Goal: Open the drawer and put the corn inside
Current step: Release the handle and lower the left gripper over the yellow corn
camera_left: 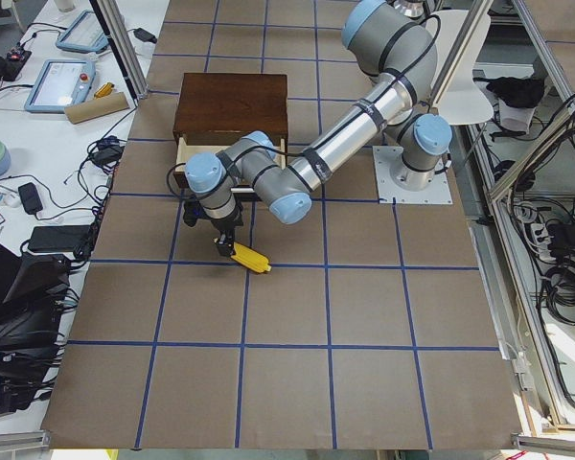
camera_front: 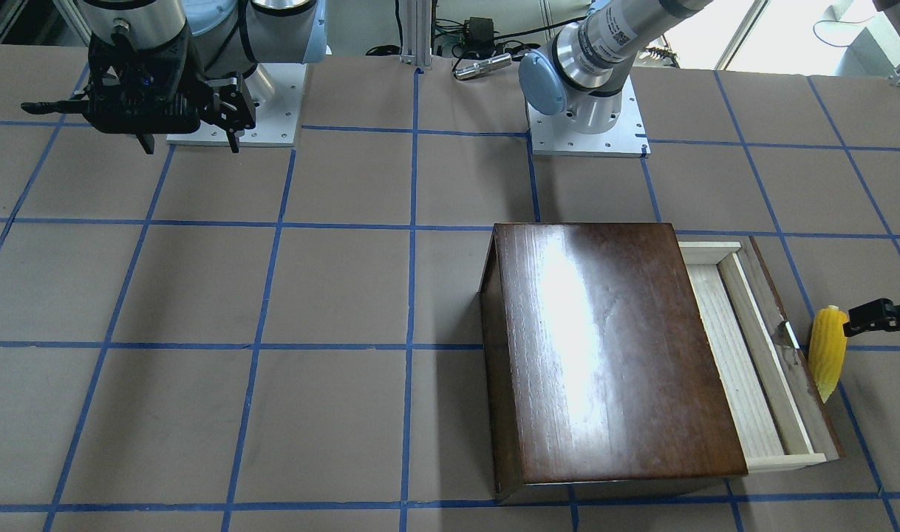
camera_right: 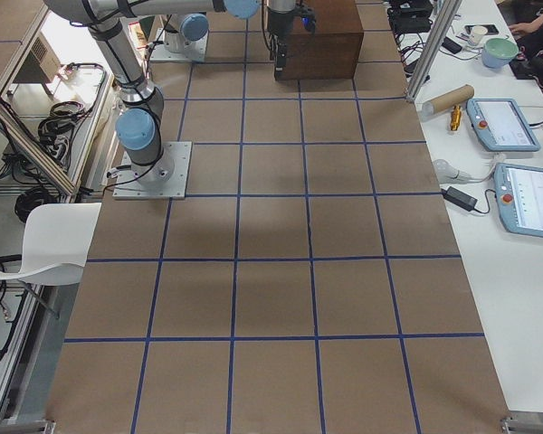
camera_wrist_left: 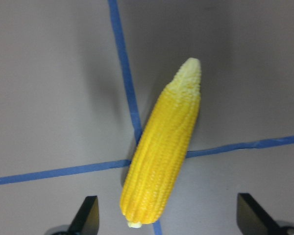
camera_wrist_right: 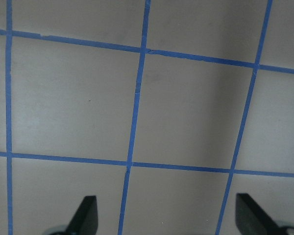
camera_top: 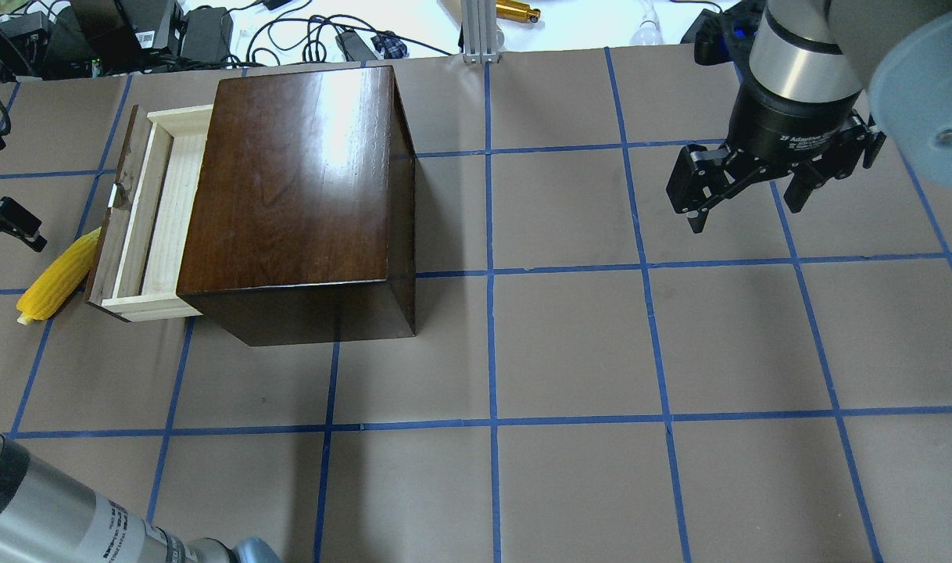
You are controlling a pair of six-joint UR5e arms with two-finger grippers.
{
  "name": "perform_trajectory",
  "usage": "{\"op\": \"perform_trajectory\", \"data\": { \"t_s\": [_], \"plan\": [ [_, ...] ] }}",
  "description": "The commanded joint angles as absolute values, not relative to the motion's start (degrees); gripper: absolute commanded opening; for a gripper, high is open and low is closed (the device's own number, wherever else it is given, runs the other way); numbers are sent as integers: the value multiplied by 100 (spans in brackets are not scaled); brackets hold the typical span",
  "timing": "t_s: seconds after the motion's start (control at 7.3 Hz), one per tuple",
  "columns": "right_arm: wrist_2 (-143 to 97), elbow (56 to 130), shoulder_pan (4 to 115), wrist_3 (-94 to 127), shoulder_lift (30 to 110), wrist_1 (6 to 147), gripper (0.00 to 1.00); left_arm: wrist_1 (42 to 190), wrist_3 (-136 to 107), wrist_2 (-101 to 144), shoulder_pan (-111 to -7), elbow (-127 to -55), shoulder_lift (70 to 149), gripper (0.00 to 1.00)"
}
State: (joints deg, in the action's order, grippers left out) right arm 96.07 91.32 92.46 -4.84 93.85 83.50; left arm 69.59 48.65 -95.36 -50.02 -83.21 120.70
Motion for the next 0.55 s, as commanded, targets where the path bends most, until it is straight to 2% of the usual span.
{"op": "perform_trajectory", "data": {
  "t_s": [0.0,0.41],
  "plan": [
    [9606,9132,9246,-483,9387,8350,100,6585,4887,-9510,-4922,-8708,12111,100],
    [9606,9132,9246,-483,9378,8350,100,5646,4887,-9334,-4825,-9288,12199,100]
  ]
}}
